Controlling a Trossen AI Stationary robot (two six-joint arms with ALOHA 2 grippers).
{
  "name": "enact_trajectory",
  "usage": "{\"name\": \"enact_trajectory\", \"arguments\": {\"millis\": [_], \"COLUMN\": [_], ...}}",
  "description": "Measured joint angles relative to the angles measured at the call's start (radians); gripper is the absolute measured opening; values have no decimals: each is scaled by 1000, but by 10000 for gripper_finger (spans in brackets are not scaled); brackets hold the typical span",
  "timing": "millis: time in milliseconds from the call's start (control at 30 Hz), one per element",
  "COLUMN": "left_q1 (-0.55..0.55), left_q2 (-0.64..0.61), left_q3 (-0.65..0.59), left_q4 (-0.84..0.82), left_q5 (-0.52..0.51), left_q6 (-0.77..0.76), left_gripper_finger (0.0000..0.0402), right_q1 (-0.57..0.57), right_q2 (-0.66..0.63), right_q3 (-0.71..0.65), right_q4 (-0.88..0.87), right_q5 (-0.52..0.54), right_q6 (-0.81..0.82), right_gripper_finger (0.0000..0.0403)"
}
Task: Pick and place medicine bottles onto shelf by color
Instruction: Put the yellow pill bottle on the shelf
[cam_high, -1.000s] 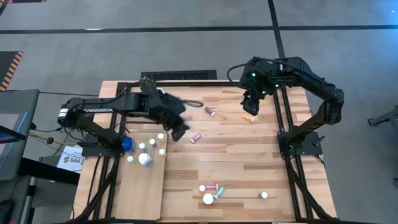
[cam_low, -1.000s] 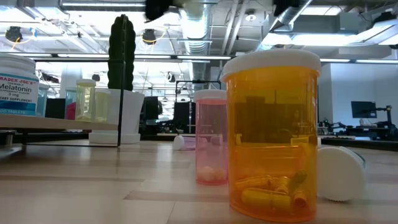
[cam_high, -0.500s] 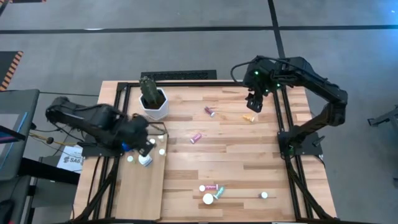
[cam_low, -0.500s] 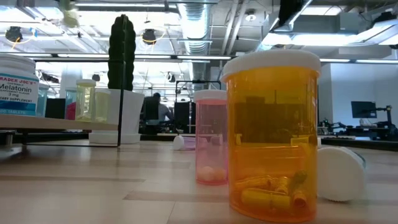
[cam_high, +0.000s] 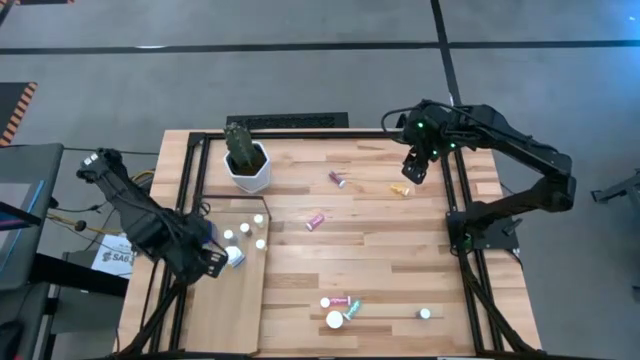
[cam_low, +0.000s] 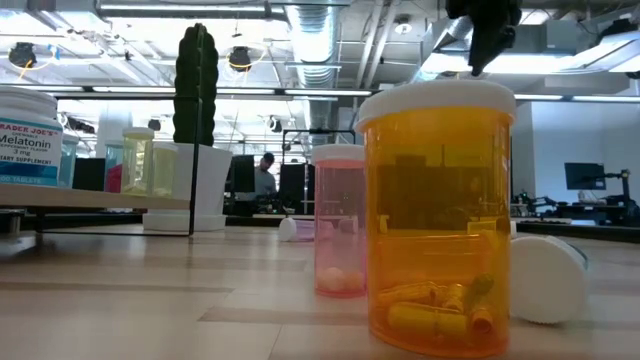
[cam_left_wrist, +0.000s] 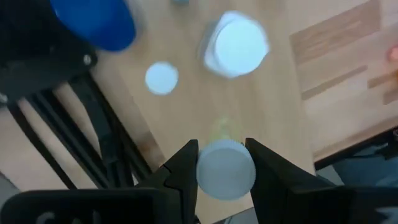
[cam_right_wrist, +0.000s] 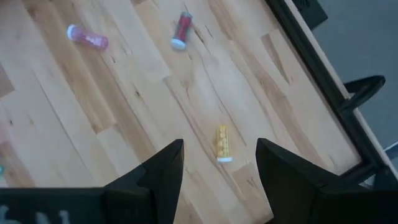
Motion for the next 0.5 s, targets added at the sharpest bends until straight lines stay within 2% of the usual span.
{"name": "enact_trajectory", "arguments": {"millis": [200,500], "left_q1": [-103,-142], "left_q2": [0,0], "left_q3": [-125,-292], "left_q4": [74,240], "left_q5": [40,18], "left_q6": [-166,-265], "left_gripper_finger": [94,94], "right_q1": [-9,-8], "right_q2": [-13,-8], "right_q3": [-8,-8], "right_q4": [4,24], "right_q5": [-1,-5], "right_q6": [18,18], "right_gripper_finger": [220,220]}}
